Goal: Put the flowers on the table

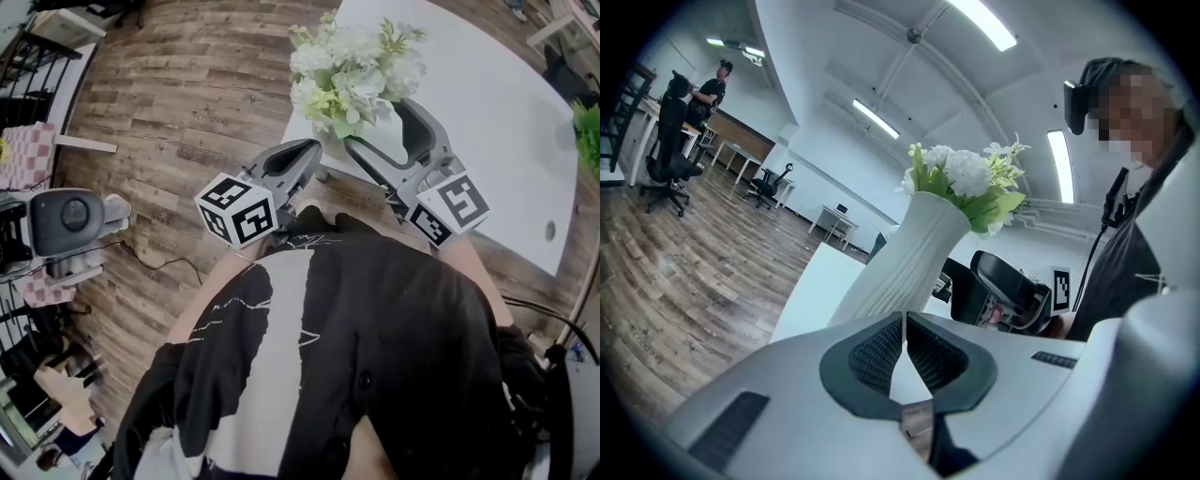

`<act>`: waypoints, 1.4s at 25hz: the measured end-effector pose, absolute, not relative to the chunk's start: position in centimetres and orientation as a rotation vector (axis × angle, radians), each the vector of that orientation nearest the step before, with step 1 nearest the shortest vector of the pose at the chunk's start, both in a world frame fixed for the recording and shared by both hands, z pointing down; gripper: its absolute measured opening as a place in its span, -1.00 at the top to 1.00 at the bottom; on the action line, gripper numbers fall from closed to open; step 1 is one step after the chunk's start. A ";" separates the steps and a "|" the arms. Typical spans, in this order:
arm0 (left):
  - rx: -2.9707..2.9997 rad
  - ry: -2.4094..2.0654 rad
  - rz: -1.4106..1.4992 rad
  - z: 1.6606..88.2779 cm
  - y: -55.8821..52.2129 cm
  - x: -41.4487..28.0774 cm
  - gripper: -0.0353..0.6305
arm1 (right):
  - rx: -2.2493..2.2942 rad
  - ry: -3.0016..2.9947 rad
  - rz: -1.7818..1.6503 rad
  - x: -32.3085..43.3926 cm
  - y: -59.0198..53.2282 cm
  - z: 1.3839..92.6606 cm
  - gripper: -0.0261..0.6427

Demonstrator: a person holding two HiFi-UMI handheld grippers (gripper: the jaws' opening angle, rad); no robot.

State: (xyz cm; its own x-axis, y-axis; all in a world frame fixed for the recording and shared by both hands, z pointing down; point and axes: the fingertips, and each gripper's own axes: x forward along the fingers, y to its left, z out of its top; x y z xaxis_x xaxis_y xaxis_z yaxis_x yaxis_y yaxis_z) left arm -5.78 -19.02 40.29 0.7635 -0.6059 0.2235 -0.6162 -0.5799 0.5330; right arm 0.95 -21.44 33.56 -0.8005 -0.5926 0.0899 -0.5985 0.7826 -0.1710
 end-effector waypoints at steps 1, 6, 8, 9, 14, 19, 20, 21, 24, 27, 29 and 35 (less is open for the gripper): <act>2.358 -0.913 0.025 40.1 -18.8 -5.5 0.82 | 0.982 -2.933 0.289 1.3 -21.3 33.5 -0.27; 2.370 -0.916 0.033 39.5 -17.3 -3.7 0.82 | 1.008 -2.926 0.311 3.6 -20.2 33.5 -0.23; 2.373 -0.923 0.034 39.2 -16.6 -3.2 0.82 | 1.040 -2.931 0.325 4.7 -19.8 33.3 0.23; 2.373 -0.929 0.034 39.1 -16.3 -3.0 0.82 | 1.054 -2.935 0.333 5.2 -19.6 33.2 0.31; 2.379 -0.959 0.028 38.8 -14.7 -1.8 0.82 | 1.064 -2.929 0.339 7.0 -18.4 33.5 0.52; 2.376 -0.976 0.014 37.3 -12.9 -1.5 0.82 | 1.089 -2.887 0.350 7.8 -17.3 32.5 0.77; 2.375 -0.979 0.013 37.1 -12.3 -1.3 0.82 | 1.093 -2.878 0.357 8.1 -16.9 32.5 0.78; 2.376 -0.982 0.014 37.3 -11.6 -0.9 0.82 | 1.094 -2.872 0.364 8.6 -16.3 32.9 0.81; 2.383 -0.988 0.022 38.6 -9.4 1.0 0.82 | 1.087 -2.853 0.379 10.6 -14.0 34.8 0.86; 2.384 -0.985 0.024 38.9 -7.5 2.1 0.82 | 1.087 -2.834 0.388 11.7 -12.0 35.7 0.87; 2.380 -0.984 0.024 39.0 -6.5 2.7 0.82 | 1.089 -2.817 0.399 12.4 -11.0 36.0 0.87; 2.374 -0.985 0.035 39.7 -3.7 4.7 0.82 | 1.123 -2.760 0.465 14.9 -8.6 37.2 0.87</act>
